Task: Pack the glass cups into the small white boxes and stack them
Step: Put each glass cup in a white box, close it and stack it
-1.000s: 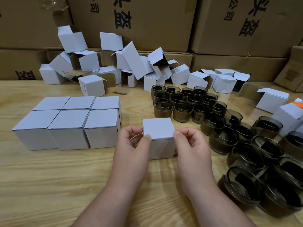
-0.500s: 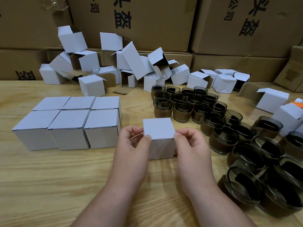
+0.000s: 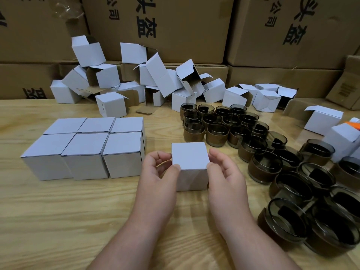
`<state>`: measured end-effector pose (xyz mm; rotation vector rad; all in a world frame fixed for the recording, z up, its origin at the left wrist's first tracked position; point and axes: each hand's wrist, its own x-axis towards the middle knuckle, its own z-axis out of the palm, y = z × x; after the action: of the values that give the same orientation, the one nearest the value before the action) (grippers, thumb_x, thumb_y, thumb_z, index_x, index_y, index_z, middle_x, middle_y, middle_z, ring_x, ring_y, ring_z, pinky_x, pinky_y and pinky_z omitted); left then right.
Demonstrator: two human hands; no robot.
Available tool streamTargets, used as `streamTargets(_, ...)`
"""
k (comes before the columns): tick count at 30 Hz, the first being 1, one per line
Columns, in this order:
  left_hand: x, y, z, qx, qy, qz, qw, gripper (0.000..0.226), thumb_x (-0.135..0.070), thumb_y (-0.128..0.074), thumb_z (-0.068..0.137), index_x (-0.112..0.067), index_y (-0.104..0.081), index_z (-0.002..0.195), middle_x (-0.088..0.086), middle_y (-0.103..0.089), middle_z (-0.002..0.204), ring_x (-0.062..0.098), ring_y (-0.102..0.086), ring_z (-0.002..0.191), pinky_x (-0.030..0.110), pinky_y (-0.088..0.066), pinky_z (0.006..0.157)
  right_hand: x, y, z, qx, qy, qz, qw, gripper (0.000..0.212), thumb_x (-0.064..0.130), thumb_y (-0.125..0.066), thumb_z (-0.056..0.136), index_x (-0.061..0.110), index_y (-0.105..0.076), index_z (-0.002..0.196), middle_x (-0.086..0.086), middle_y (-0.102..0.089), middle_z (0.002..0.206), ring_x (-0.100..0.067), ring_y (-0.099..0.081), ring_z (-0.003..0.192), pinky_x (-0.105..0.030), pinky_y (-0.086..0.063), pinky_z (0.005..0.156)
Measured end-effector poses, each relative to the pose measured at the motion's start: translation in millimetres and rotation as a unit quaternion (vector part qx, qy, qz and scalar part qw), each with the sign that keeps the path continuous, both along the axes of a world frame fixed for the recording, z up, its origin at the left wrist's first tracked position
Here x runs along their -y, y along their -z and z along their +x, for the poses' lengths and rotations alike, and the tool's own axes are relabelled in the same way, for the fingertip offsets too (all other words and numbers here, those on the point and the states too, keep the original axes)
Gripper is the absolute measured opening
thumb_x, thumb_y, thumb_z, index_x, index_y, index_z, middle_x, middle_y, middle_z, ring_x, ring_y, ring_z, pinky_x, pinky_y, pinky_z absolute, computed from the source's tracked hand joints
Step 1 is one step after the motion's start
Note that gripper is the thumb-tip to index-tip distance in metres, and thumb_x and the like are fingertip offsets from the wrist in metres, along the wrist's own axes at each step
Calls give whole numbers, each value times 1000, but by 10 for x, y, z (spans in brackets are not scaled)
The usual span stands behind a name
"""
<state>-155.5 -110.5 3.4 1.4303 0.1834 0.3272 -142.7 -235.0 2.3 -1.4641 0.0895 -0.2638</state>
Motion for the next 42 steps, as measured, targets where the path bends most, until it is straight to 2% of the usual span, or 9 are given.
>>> streamTargets(7,19,9,-128,7,-4,7,1000,41,0,-58,98,-39,-58,110,-16,-69,115,3,-67,110,34,-52,99,36,8,-92,9,-6,5,1000,38,25,-52,76,33,-69,108,19,-73,109,0,-67,103,-21,-51,83)
streamTargets(16,64,-67,-351,19,30,95,995,51,2,-52,99,-42,-60,124,-37,-68,115,-18,-60,110,-1,-43,78,78,-5,-278,2,-15,4,1000,32,24,-56,78,28,-74,105,12,-76,104,-8,-70,101,-26,-55,80)
streamTargets(21,-36,-85,-583,19,-5,140,990,61,-15,-63,96,-69,-47,120,-32,-63,118,-3,-67,103,5,-47,73,86,-73,-410,4,-22,-7,1000,27,36,-53,80,36,-77,92,6,-78,92,-17,-73,90,-38,-57,75)
streamTargets(24,-69,-77,-826,7,-41,258,965,63,-58,-72,67,-68,-46,124,-45,-42,125,-4,-56,117,19,-50,89,73,-120,-464,7,-67,-8,998,27,35,-53,81,30,-79,85,1,-79,88,-15,-73,73,-29,-51,61)
streamTargets(26,-76,0,-956,14,-94,311,946,76,-70,-74,47,-60,-51,118,-35,-35,127,-12,-43,121,17,-42,94,36,-140,-507,-4,-127,-3,992,26,34,-54,81,25,-78,83,-7,-78,83,-16,-68,62,-23,-49,54)
streamTargets(30,-160,34,-1058,-11,-170,316,933,66,-38,-93,50,-52,-52,100,-27,-40,118,6,-47,113,24,-36,90,-35,-118,-575,-6,-213,-44,976,23,32,-56,81,24,-77,80,-12,-74,69,-13,-64,53,-16,-46,50)
streamTargets(37,-767,141,-1219,12,-263,317,911,59,-46,-73,45,-53,-56,100,-16,-54,116,8,-53,106,38,-50,89,39,-74,-511,-4,-188,-46,981,28,5,-58,98,10,-74,75,-16,-71,66,-19,-62,51,-18,-45,47)
streamTargets(40,-1134,194,-1267,2,-288,311,906,73,-18,-91,55,-63,-54,100,-12,-54,114,1,-54,105,29,-50,87,41,-84,-484,-9,-181,-35,983,29,5,-57,98,11,-74,74,-17,-71,66,-21,-61,51,-19,-45,47)
streamTargets(42,-1342,206,-1265,-22,-296,312,902,77,-13,-92,60,-64,-52,101,-5,-54,118,15,-59,107,38,-53,93,36,-82,-474,-11,-180,-32,983,30,4,-57,97,12,-74,74,-16,-70,66,-21,-61,51,-19,-44,46)
